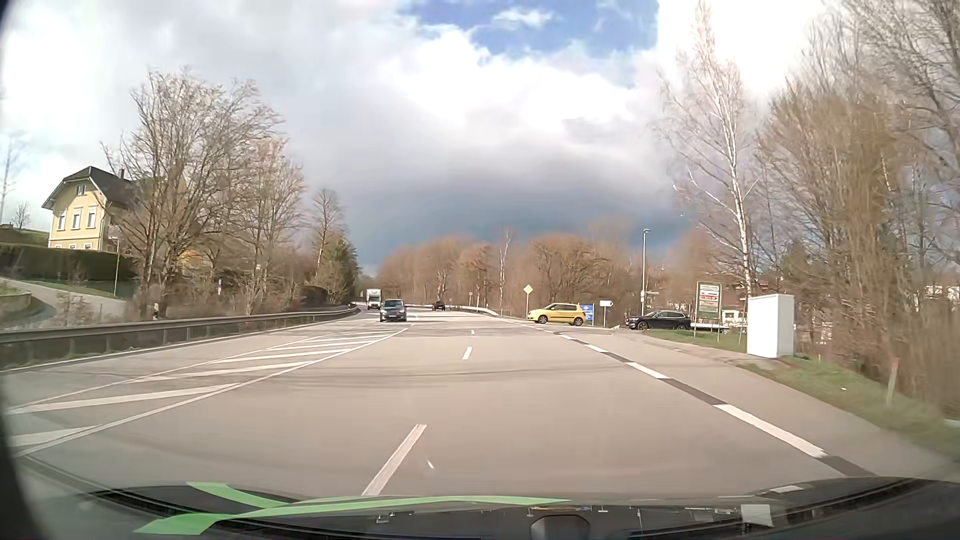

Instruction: Follow the waypoints while adhering to traffic rules and regulations

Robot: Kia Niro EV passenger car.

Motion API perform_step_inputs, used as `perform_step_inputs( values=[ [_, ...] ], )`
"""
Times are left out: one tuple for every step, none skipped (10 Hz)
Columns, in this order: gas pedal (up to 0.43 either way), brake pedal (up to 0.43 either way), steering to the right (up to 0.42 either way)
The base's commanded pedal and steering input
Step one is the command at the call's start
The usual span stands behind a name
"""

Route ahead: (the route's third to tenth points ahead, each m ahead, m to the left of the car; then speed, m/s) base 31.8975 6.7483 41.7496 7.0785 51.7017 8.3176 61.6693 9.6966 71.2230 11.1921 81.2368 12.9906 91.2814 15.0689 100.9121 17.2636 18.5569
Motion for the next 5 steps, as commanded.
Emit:
perform_step_inputs(
  values=[
    [0.177,0.0,-0.013],
    [0.177,0.0,-0.013],
    [0.177,0.0,-0.013],
    [0.177,0.0,-0.014],
    [0.177,0.0,-0.014]
  ],
)
